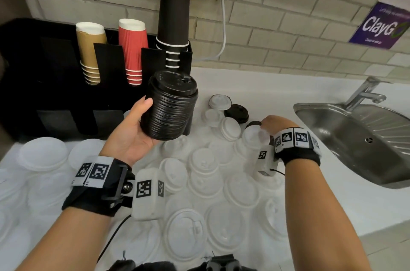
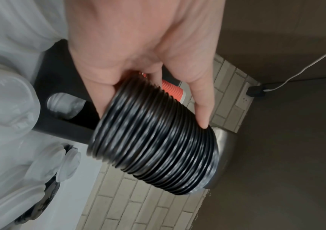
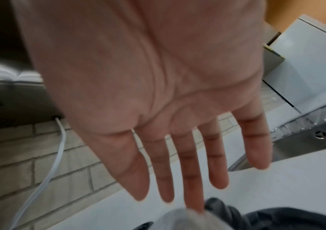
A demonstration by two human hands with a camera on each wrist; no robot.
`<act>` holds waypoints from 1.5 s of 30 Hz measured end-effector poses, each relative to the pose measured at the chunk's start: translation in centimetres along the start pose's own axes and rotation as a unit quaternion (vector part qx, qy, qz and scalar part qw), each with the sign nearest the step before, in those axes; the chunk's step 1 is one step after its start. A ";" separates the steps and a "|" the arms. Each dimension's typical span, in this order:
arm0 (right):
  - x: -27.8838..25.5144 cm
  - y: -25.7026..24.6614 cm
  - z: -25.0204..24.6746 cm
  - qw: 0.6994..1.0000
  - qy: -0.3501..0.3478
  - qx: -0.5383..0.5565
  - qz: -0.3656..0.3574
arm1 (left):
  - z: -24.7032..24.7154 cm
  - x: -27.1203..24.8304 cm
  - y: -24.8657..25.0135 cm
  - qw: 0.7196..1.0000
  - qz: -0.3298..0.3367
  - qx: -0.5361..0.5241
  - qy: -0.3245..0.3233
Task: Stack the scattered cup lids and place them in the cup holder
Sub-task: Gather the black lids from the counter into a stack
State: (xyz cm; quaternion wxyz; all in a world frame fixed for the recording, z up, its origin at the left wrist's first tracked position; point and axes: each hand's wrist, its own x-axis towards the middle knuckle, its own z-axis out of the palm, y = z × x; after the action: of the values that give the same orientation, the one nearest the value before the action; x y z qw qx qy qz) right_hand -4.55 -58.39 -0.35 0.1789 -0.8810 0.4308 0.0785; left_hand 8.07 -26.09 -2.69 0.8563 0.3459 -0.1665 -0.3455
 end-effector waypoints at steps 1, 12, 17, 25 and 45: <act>0.2 0.0 -0.1 1.000 -0.007 0.004 0.003 | 0.1 -0.1 0.0 1.000 -0.002 0.012 0.003; 2.0 -1.4 1.4 1.000 0.000 -0.025 -0.013 | 0.2 0.3 0.4 0.999 0.003 0.036 -0.021; 1.9 -2.0 1.8 0.995 -0.001 -0.097 -0.034 | 0.0 0.4 0.6 0.999 0.010 0.034 -0.027; 2.0 -3.8 1.1 0.996 0.085 0.001 -0.006 | -0.1 0.1 0.6 0.999 0.015 0.028 -0.036; -11.1 -14.7 -3.6 0.828 0.009 0.259 -0.497 | 0.7 -0.6 -0.2 0.998 -0.028 0.049 0.036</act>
State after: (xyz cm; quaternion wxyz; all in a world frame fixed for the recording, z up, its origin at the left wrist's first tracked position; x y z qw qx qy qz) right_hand 0.13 -43.33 9.83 0.4114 -0.8982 -0.0591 -0.1430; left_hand 7.21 -26.12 -2.42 0.8341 0.4039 -0.1424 -0.3477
